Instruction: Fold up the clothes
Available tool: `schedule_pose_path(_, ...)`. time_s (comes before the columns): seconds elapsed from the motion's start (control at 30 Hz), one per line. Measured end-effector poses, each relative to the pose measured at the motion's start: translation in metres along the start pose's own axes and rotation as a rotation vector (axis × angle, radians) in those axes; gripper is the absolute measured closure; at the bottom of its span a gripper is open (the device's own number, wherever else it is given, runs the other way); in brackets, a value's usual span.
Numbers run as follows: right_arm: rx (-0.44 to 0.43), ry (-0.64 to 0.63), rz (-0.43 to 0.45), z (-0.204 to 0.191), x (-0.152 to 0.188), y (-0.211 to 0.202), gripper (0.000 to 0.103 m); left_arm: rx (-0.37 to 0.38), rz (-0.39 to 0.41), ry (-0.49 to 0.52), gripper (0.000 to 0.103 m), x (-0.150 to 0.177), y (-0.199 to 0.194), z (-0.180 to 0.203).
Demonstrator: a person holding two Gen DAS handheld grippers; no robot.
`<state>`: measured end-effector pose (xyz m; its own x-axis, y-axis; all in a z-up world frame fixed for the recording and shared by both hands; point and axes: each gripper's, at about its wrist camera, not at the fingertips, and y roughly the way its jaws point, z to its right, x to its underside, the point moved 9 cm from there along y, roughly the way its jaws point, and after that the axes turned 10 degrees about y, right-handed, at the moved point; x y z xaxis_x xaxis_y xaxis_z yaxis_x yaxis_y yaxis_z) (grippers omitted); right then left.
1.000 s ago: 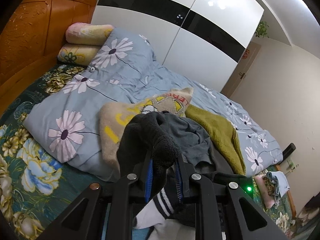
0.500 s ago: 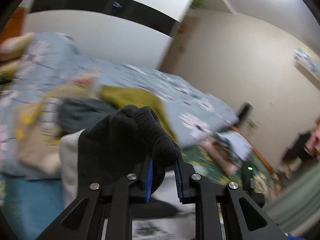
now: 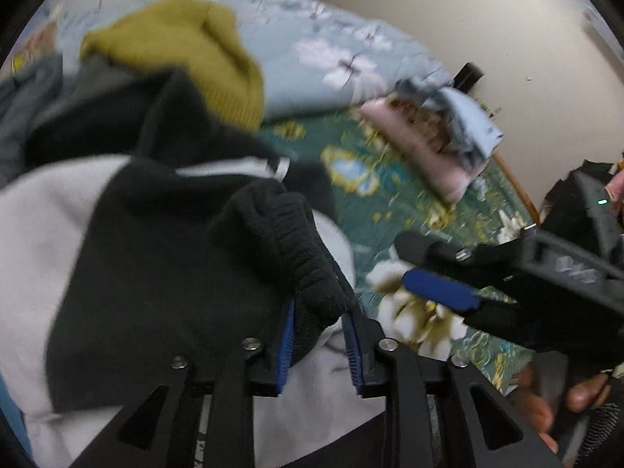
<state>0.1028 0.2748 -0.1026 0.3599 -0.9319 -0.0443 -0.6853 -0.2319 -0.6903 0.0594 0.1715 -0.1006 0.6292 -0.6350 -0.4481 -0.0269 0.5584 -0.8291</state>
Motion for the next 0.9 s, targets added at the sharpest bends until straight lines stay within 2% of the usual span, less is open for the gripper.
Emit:
schedule_pose_path(0.07,0.003,-0.010,-0.012,0.000,0.002,0.001,0.052,0.036,-0.036,-0.039,0.047,0.012,0.003,-0.002)
schedule_pose_path(0.2,0.030,-0.067,-0.051,-0.006,0.007,0.017,0.045,0.121,-0.053,-0.047,0.047,0.030,-0.024,-0.006)
schedule_pose_path(0.37,0.087,-0.197,-0.111,-0.017,0.017,0.047,0.045,0.036,0.056,-0.174,0.040,0.051,-0.088,-0.070)
schedule_pose_path(0.47,0.075,-0.270,-0.130,-0.030,0.023,0.059,0.045,-0.031,0.124,-0.273,0.034,0.072,-0.120,-0.114)
schedule_pose_path(0.5,0.080,-0.290,-0.135,-0.031,0.026,0.061,0.045,-0.054,0.134,-0.311,0.031,0.081,-0.129,-0.127)
schedule_pose_path(0.63,0.088,-0.323,-0.145,-0.031,0.033,0.062,0.045,-0.125,0.132,-0.448,0.029,0.110,-0.144,-0.171)
schedule_pose_path(0.67,0.091,-0.332,-0.147,-0.031,0.035,0.062,0.054,-0.141,0.130,-0.485,0.029,0.117,-0.146,-0.180)
schedule_pose_path(0.7,0.093,-0.340,-0.150,-0.031,0.037,0.063,0.078,-0.146,0.133,-0.518,0.029,0.122,-0.148,-0.187)
schedule_pose_path(0.73,0.095,-0.348,-0.152,-0.031,0.039,0.063,0.084,-0.141,0.140,-0.550,0.029,0.127,-0.150,-0.193)
schedule_pose_path(0.83,0.046,-0.407,-0.125,-0.046,0.043,0.050,0.086,-0.108,0.155,-0.633,0.029,0.135,-0.153,-0.203)
schedule_pose_path(0.9,0.008,-0.429,-0.070,-0.056,0.040,0.033,0.086,-0.103,0.163,-0.655,0.029,0.135,-0.153,-0.205)
